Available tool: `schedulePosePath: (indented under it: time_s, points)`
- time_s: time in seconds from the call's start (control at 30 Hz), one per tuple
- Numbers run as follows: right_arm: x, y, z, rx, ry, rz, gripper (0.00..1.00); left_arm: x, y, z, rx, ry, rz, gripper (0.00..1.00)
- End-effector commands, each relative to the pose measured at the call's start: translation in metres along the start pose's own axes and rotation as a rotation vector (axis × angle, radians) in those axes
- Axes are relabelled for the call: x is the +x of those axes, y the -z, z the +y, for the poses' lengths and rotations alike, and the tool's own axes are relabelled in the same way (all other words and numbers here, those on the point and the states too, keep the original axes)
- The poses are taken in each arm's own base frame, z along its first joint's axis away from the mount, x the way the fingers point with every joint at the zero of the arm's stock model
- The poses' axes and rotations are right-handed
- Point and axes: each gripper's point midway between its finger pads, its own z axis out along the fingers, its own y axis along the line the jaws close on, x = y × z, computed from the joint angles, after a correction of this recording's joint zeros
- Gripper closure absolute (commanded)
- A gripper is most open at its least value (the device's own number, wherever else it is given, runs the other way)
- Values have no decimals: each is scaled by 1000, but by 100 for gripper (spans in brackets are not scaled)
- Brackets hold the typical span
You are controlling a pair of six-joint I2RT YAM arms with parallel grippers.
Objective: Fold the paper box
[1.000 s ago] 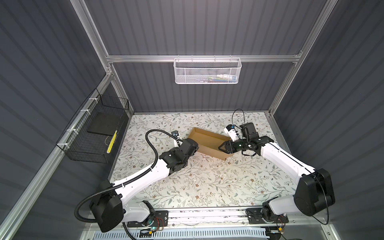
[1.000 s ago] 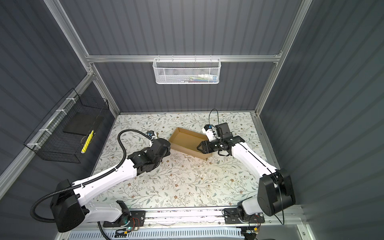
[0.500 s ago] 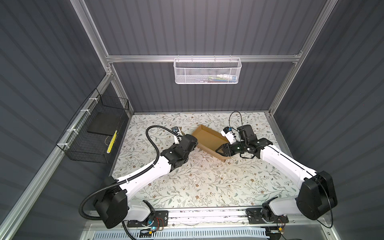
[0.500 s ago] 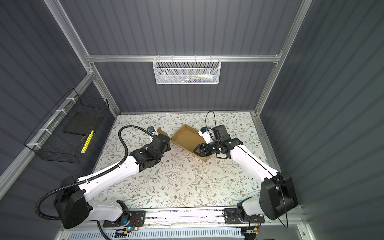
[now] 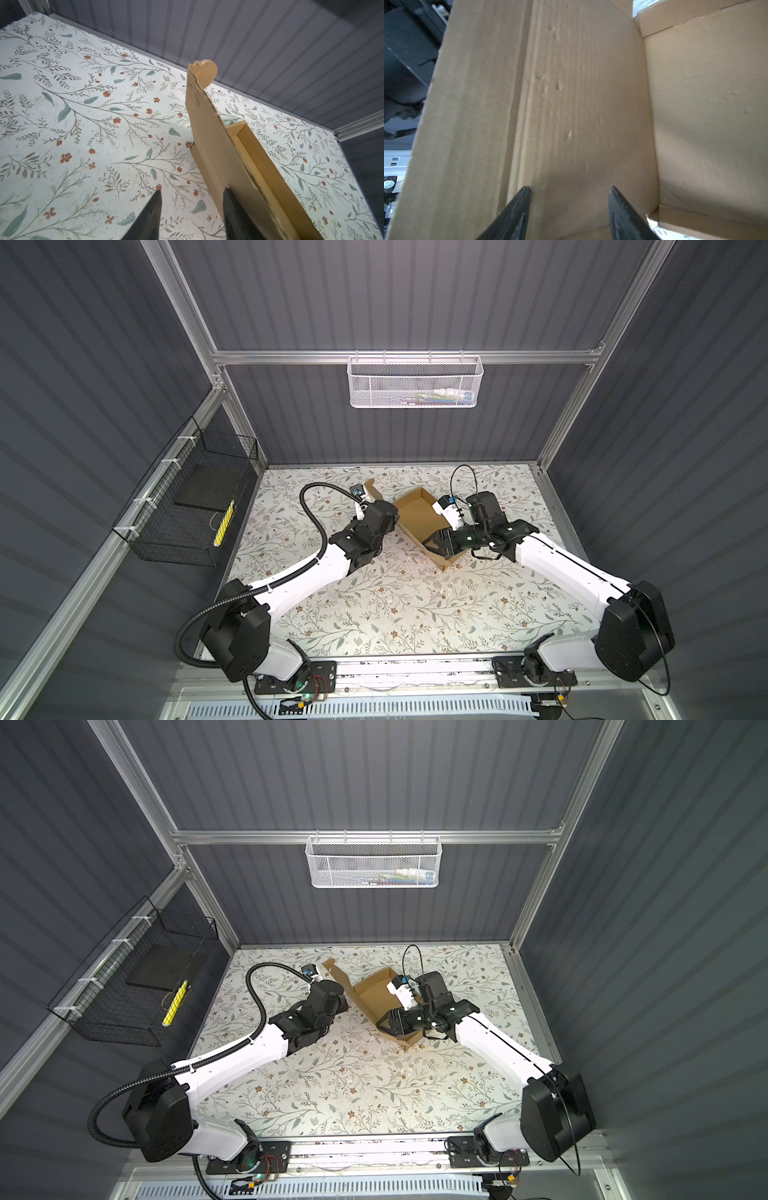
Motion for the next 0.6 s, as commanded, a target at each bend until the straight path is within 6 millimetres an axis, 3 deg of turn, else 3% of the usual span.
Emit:
schedulePosePath:
  time_s: [0.0,0.57]
  points:
    - [-4,-8,10,-31,1,-3,39,-9,-8,-13,39,6,-8,52]
    - [-15,-27,30,-20,26,1,39,-23,-48,-21,120,37,21,52]
